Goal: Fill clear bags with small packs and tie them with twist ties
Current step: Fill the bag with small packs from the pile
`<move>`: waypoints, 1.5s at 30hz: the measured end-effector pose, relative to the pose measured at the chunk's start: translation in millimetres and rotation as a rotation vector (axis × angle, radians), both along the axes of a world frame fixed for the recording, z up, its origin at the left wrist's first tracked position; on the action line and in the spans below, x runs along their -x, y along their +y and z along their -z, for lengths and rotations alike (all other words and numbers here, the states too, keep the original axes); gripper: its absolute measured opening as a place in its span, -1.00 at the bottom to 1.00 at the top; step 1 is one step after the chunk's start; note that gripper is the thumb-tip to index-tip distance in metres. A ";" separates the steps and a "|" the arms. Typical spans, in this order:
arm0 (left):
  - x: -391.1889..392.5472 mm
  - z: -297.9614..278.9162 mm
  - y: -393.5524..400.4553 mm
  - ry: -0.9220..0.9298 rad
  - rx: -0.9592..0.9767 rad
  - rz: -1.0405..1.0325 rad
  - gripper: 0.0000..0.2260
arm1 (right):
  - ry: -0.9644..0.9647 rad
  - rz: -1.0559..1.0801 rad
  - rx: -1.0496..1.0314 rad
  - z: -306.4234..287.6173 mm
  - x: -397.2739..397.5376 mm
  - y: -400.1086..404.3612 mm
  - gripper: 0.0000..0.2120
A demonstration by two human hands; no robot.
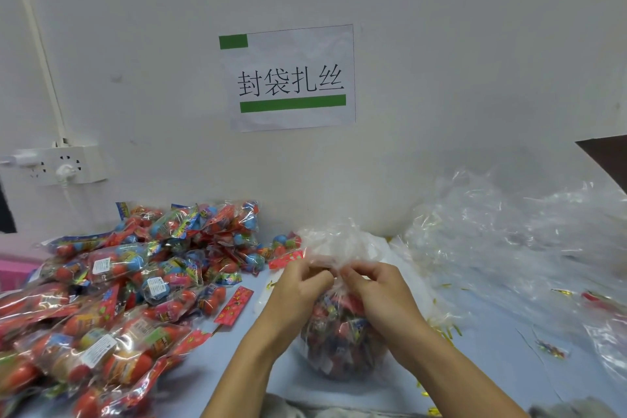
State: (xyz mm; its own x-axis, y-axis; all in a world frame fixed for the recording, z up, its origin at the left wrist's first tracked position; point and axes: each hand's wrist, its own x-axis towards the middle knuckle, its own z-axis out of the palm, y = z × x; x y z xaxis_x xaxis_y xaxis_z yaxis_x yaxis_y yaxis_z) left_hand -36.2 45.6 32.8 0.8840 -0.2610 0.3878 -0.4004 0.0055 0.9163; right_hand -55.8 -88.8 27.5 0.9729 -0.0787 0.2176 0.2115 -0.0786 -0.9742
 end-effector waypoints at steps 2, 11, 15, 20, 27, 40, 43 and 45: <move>-1.0 1.8 -2.9 -0.045 -0.049 -0.034 -0.87 | -0.008 0.011 -0.001 -0.3 0.1 0.1 -0.72; 1.8 1.7 -6.8 0.050 0.062 -0.163 -0.78 | -0.015 -0.041 0.005 -0.9 0.7 2.8 -0.76; 0.3 1.8 -6.9 0.094 0.116 -0.174 -0.80 | -0.067 0.025 0.123 -0.2 1.9 1.7 -0.84; 0.0 2.4 -6.6 0.116 0.163 -0.189 -0.83 | -0.120 0.031 0.111 3.3 2.8 2.0 -0.85; -0.7 0.6 -4.7 0.212 0.192 -0.159 -0.81 | -0.107 -0.135 0.075 1.1 6.2 2.8 -0.85; -1.5 1.6 -4.8 0.120 0.003 0.012 -0.83 | -0.088 -0.017 0.152 4.9 0.3 0.6 -0.67; -1.4 4.1 -7.4 0.095 0.013 -0.044 -0.80 | -0.042 -0.101 0.123 1.8 0.5 -1.8 -0.69; -0.9 4.8 -8.0 0.107 0.026 -0.053 -0.79 | -0.015 -0.146 0.101 -1.8 -0.6 -7.3 -0.75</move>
